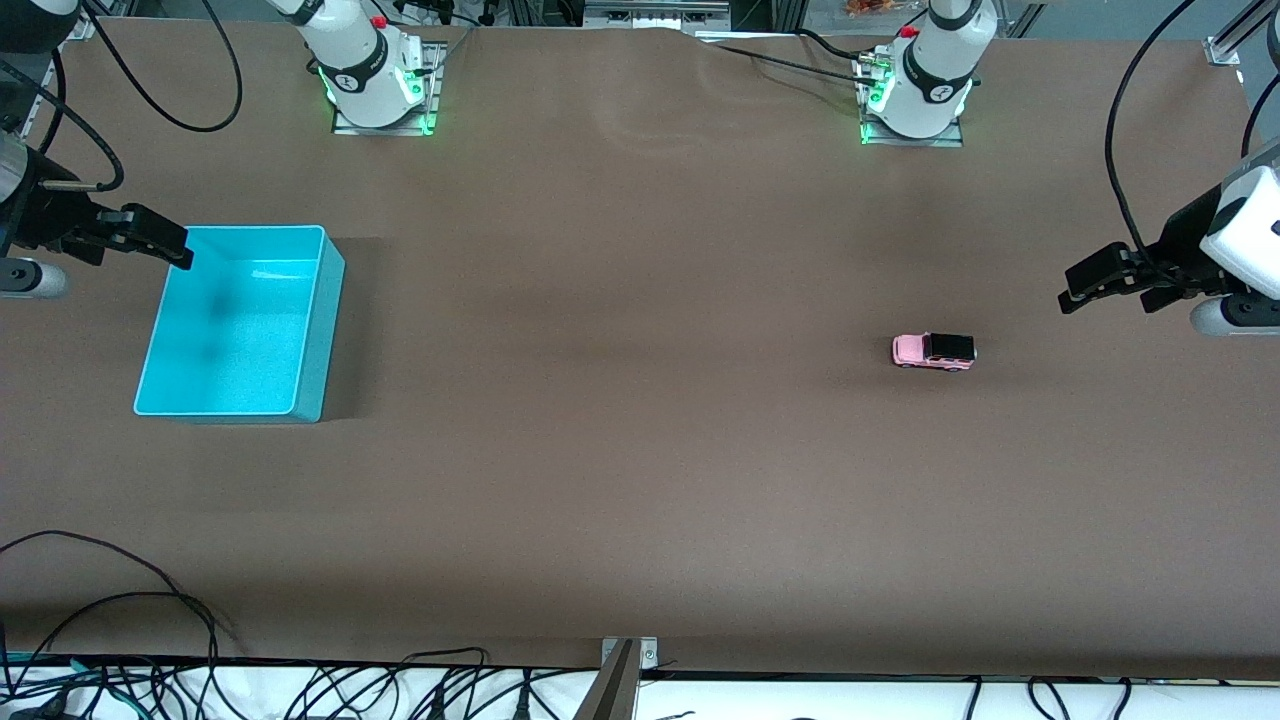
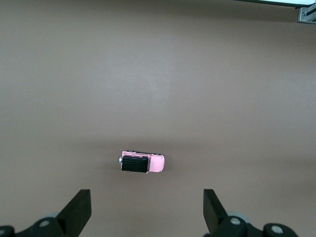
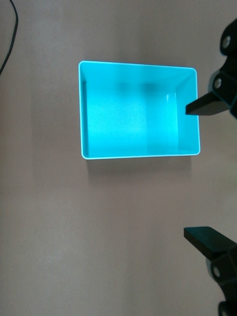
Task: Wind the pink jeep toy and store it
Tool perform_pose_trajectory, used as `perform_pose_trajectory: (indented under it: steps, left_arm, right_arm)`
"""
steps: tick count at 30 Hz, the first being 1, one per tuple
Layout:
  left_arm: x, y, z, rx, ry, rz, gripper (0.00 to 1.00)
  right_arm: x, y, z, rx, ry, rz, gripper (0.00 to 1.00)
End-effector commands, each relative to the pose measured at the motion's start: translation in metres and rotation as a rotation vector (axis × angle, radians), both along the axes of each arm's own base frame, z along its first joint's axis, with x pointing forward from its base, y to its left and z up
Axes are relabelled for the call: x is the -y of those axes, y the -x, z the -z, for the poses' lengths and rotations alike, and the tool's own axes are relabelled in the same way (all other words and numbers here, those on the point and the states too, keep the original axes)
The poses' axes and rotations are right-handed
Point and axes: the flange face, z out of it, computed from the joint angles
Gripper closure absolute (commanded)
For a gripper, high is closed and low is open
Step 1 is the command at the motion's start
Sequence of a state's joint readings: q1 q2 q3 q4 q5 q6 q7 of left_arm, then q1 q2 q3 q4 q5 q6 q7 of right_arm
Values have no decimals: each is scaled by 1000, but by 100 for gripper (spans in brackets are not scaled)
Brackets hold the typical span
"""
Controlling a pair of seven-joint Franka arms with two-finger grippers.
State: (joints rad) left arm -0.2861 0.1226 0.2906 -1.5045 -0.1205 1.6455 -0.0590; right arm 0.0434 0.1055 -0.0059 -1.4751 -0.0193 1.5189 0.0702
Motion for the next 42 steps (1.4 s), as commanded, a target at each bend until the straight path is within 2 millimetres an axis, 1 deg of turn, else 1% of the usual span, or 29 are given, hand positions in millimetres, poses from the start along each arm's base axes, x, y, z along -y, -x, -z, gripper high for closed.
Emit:
perform_pose_trajectory:
  steps: [1,27,32,36,42]
  left_arm:
    - [-2,0,-4,2,15,16,0]
    - [-1,0,-4,2,15,16,0]
    - [-1,0,-4,1,15,17,0]
    - [-1,0,-3,-1,14,17,0]
    - [2,-1,0,-4,13,18,0]
  right_arm:
    - [1,-3,-9,24,11,13,0]
    - [2,-4,-9,25,12,9,0]
    - [6,-3,-12,30,19,10,0]
    - [15,-2,-12,30,15,25,0]
    - [12,-2,-12,28,13,24,0]
